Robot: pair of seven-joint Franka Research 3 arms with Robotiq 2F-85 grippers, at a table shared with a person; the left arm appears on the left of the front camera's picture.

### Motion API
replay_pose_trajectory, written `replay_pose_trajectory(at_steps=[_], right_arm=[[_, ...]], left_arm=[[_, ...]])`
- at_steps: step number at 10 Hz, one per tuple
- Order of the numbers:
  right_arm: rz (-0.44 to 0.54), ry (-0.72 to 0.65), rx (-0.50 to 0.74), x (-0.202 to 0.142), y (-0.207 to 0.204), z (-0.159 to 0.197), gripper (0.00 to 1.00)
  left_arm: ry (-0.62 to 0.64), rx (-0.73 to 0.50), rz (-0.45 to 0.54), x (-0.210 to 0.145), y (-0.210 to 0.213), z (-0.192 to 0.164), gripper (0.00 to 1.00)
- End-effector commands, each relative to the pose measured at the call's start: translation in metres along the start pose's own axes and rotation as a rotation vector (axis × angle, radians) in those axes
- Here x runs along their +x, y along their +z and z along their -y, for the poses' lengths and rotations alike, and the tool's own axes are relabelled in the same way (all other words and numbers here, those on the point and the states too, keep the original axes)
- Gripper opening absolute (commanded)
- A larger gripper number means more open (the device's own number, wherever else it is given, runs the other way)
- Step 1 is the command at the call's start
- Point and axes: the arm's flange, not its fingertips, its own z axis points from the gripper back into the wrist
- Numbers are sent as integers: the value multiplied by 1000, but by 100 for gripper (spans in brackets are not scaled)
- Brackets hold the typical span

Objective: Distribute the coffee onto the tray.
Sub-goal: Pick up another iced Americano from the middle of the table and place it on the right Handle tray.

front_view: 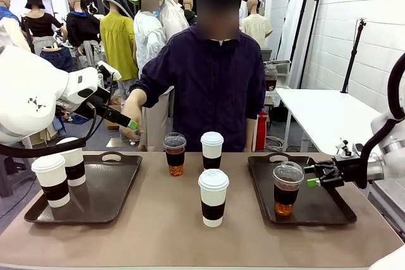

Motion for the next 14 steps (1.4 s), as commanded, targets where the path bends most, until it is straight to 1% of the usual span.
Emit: replay_pose_trajectory(at_steps=[1, 2, 3, 5, 7, 9, 10, 14], right_arm=[[23, 44, 26, 9, -3, 36, 100], [43, 75, 14, 17, -9, 51, 100], [47, 94, 27, 27, -18, 62, 100], [59, 119, 81, 42, -36, 87, 100], [47, 114, 101, 51, -50, 102, 100], [35, 103, 106, 53, -53, 105, 100], [42, 134, 91, 51, -54, 96, 100], [42, 134, 91, 51, -54, 96, 100]], left_arm=[[2, -1, 0, 0, 0, -1, 100], [2, -1, 0, 0, 0, -1, 100], [2, -1, 0, 0, 0, -1, 100], [2, -1, 0, 0, 0, -1, 100], [2, -1, 0, 0, 0, -1, 100], [2, -1, 0, 0, 0, -1, 100], [2, -1, 0, 0, 0, -1, 100], [2, -1, 0, 0, 0, -1, 100]])
